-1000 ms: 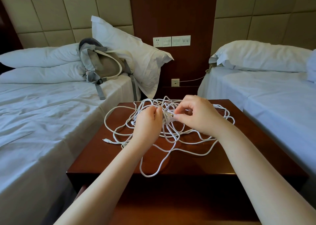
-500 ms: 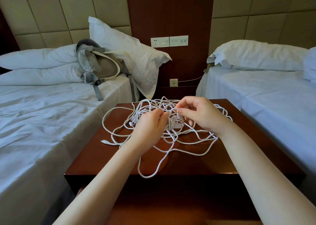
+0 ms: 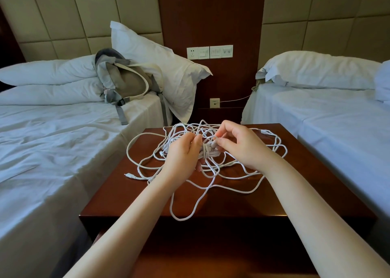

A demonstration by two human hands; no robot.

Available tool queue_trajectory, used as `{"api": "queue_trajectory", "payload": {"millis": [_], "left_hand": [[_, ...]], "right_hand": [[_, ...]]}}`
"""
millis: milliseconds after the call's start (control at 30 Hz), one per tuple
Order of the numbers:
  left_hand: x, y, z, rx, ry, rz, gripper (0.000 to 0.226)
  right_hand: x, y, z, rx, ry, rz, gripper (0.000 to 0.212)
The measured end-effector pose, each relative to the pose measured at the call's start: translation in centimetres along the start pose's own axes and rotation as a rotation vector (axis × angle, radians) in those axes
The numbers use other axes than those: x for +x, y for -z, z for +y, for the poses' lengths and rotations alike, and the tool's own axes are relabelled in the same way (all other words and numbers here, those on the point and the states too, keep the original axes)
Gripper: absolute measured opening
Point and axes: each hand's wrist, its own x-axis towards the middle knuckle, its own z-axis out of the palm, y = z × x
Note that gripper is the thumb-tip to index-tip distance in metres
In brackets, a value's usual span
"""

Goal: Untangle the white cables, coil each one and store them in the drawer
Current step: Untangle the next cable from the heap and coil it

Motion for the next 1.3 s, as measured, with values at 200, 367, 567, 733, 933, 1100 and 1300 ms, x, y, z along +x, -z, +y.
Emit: {"api": "queue_trajectory", "payload": {"millis": [200, 367, 567, 733, 933, 1100, 1300], "left_hand": [[0.1, 0.0, -0.4, -0.033, -0.058, 0.094, 0.027], [0.3, 0.2, -0.9, -0.001, -0.073, 0.136, 0.023], [0.5, 0.8, -0.5, -0.178, 0.024, -0.015, 0.020], [0.5, 1.6, -0.9, -0.417, 0.067, -0.256, 0.039], [0.5, 1.0, -1.6, -0.299, -0.035, -0.172, 0.034], [0.4, 0.5, -2.0, -0.115, -0.223, 0.003, 0.046], [0.7, 0.5, -2.7, -0.128, -0.339, 0.029, 0.052]], "right_hand": [[0.0, -0.3, 0.4, 0.105, 0.010, 0.029, 0.010], [-0.1, -0.4, 0.3, 0.022, 0.106, 0.039, 0.015], [-0.1, -0.4, 0.4, 0.112, 0.093, 0.071, 0.014], [-0.1, -0.8, 0.8, 0.178, 0.069, 0.057, 0.010], [0.0, -1.2, 0.4, 0.408, -0.025, 0.166, 0.004], [0.3, -2.2, 0.1, 0.820, -0.297, 0.205, 0.012], [0.1, -1.3, 0.3, 0.894, -0.241, 0.169, 0.015]]}}
